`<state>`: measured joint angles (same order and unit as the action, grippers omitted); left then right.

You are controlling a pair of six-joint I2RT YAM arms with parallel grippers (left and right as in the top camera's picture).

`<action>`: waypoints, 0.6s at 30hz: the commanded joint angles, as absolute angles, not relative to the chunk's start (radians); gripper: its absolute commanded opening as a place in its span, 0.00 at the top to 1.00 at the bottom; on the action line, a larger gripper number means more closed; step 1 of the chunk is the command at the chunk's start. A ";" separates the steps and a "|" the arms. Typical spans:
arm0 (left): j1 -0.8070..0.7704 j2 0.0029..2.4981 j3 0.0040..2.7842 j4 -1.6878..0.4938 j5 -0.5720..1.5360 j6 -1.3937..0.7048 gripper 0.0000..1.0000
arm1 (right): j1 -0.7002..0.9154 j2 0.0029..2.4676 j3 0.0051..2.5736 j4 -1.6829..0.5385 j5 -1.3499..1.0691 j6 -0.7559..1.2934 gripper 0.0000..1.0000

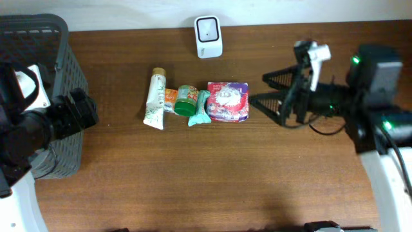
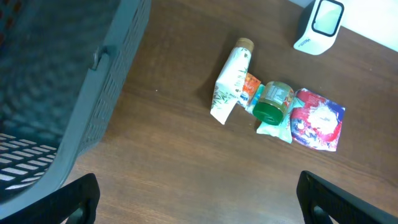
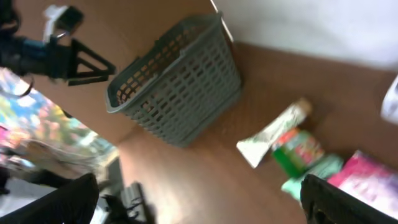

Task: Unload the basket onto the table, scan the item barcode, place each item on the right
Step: 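Raise the right gripper and reach toward the purple-red wipes pack, then grasp the wipes pack with the right gripper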

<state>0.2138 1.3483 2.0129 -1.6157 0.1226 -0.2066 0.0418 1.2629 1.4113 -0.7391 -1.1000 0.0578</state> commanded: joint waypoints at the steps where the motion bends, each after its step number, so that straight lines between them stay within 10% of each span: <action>1: 0.219 1.347 2.011 -1.617 0.123 -0.216 0.01 | 0.089 1.326 1.429 -0.790 -0.945 0.178 0.03; 8: 0.219 1.347 2.011 -1.617 0.123 -0.216 0.01 | 0.236 1.365 1.523 -0.951 -0.333 0.294 0.04; 18: 0.219 1.347 2.011 -1.617 0.123 -0.216 0.01 | 0.230 1.540 1.665 -1.127 -0.247 0.214 0.01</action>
